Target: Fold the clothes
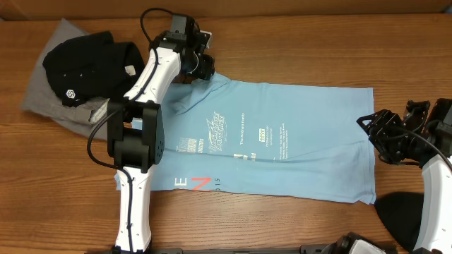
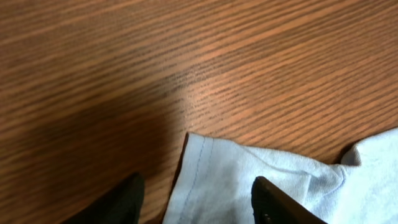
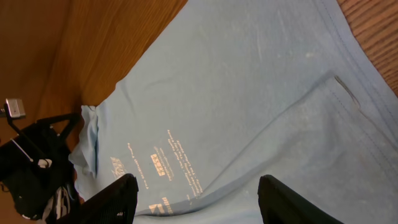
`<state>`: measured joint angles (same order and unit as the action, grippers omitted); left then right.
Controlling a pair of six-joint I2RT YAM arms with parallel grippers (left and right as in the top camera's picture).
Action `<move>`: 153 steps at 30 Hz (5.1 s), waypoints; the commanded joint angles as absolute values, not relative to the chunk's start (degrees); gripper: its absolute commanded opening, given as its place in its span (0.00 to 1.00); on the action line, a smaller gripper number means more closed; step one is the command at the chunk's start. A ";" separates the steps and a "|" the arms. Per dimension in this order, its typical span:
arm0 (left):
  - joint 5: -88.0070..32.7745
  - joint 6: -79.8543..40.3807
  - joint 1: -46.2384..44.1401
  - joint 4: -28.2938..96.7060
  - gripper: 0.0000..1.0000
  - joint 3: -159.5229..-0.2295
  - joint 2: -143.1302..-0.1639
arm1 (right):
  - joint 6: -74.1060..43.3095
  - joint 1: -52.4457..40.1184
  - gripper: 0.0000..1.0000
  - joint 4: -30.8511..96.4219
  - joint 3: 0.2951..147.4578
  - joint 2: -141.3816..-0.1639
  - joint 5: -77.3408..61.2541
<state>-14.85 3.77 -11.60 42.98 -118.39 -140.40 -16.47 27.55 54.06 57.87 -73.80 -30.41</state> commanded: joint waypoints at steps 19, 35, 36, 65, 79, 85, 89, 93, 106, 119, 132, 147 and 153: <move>-16.05 5.34 -11.77 37.85 0.42 -117.36 -143.46 | -16.01 27.33 0.66 54.83 59.27 -73.30 -30.02; -20.21 5.13 -11.33 38.00 0.04 -118.19 -143.41 | -16.01 27.33 0.65 55.83 59.27 -73.30 -30.00; -21.23 5.13 -11.22 38.54 0.04 -118.58 -143.04 | -16.01 27.33 0.65 55.83 59.27 -73.30 -30.00; -10.72 5.15 -12.56 51.66 0.30 -120.38 -133.78 | -16.01 27.33 0.65 55.92 59.27 -73.30 -30.04; -13.15 5.13 -12.80 44.01 0.45 -120.03 -143.02 | -16.01 27.33 0.65 55.90 59.27 -73.30 -30.02; -13.13 4.80 -12.80 41.04 0.42 -120.03 -143.85 | -16.01 27.33 0.66 55.92 59.27 -73.30 -30.00; -13.15 3.84 -12.84 40.88 0.35 -120.01 -144.73 | -16.01 27.33 0.65 55.86 59.27 -73.30 -30.00; -13.82 3.84 -12.95 42.04 0.13 -120.01 -146.08 | -16.01 27.33 0.66 55.88 59.27 -73.30 -30.00; -18.81 2.13 -12.93 44.29 0.04 -123.68 -144.29 | -16.01 27.33 0.65 56.36 59.27 -73.30 -30.02; -20.69 2.11 -13.50 61.19 0.04 -133.71 -142.37 | -16.01 27.33 0.66 56.27 59.27 -73.30 -30.00; -22.87 2.57 -20.49 76.05 0.04 -133.71 -142.37 | -16.01 27.33 0.66 55.83 59.27 -73.30 -30.00; -13.34 0.32 -22.46 83.31 0.18 -134.93 -142.37 | -16.01 27.33 0.66 55.90 59.27 -73.30 -28.95; -1.91 -2.33 -16.43 80.64 0.07 -134.76 -142.39 | -16.03 27.33 0.66 55.88 59.27 -73.30 -28.95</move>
